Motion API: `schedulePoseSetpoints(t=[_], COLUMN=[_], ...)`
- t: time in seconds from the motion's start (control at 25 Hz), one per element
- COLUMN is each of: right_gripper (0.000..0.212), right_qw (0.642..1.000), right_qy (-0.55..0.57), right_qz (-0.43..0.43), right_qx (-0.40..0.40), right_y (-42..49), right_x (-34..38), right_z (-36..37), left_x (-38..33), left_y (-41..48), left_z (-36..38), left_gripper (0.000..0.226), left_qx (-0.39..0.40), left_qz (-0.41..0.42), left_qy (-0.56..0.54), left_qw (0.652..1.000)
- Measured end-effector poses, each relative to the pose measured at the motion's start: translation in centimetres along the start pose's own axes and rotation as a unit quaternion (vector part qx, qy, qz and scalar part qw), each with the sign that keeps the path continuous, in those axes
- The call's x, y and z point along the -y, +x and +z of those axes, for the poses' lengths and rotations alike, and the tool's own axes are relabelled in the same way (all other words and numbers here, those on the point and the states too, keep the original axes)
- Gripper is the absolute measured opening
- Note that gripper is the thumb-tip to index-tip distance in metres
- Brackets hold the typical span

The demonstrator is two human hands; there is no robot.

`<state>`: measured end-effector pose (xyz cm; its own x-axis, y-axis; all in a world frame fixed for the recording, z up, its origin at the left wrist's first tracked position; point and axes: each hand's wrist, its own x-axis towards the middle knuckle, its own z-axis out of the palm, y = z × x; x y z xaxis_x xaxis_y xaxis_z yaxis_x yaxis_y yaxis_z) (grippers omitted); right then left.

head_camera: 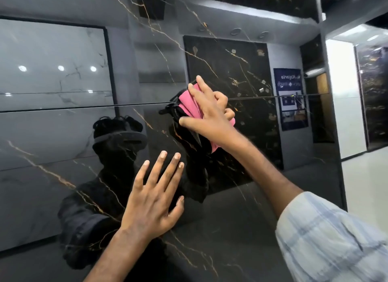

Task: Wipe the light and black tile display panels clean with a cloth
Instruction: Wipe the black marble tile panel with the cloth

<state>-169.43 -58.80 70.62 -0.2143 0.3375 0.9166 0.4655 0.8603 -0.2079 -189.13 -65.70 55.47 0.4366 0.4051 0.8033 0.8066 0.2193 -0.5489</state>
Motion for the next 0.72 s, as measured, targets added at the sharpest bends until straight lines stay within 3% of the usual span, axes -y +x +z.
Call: schedulePoseSetpoints(t=[0.08,0.12,0.2,0.36,0.44,0.48,0.52,0.6,0.64,0.68,0.72], right_gripper=[0.057,0.057,0.068,0.069,0.064,0.063,0.063,0.061,0.062,0.063,0.064], right_qw=[0.990,0.980,0.959,0.951,0.912,0.906,0.918,0.958,0.959,0.959,0.964], right_qy=[-0.036,-0.097,-0.218,-0.224,-0.281,-0.288,-0.271,-0.173,-0.127,-0.126,-0.156], right_qz=[-0.018,-0.035,-0.071,-0.154,-0.264,-0.277,-0.239,-0.011,0.085,0.108,0.044], right_qx=[-0.132,-0.167,-0.163,-0.148,-0.138,-0.139,-0.165,-0.229,-0.238,-0.231,-0.211], right_y=[0.2,0.3,-0.1,-1.2,-1.1,-0.5,0.1,1.0,1.0,0.4,-0.6], right_x=[0.8,0.8,0.5,-0.6,-3.1,-4.6,-5.6,-5.3,-4.4,-3.6,-3.5], right_z=[1.1,1.9,3.7,4.2,3.0,2.0,1.3,1.0,1.4,1.9,2.5], left_x=[0.0,0.0,0.0,0.0,-0.1,-0.2,-0.2,-0.2,-0.2,-0.2,-0.1], left_y=[-0.1,-0.1,-0.3,-0.3,-0.3,-0.3,-0.3,-0.3,-0.3,-0.3,-0.3], left_z=[0.0,0.0,0.1,0.2,0.2,0.2,0.2,0.1,0.0,0.0,0.0], left_gripper=[0.079,0.078,0.078,0.078,0.078,0.078,0.078,0.078,0.077,0.077,0.077], left_qx=[-0.004,-0.007,-0.014,-0.016,-0.021,-0.023,-0.024,-0.025,-0.024,-0.023,-0.023], left_qz=[0.000,0.002,0.005,0.004,0.000,0.000,-0.001,-0.004,-0.005,-0.005,-0.004], left_qy=[0.005,0.005,0.002,0.008,0.007,0.006,0.005,0.005,0.003,0.000,-0.002], left_qw=[1.000,1.000,1.000,1.000,1.000,1.000,1.000,1.000,1.000,1.000,1.000])
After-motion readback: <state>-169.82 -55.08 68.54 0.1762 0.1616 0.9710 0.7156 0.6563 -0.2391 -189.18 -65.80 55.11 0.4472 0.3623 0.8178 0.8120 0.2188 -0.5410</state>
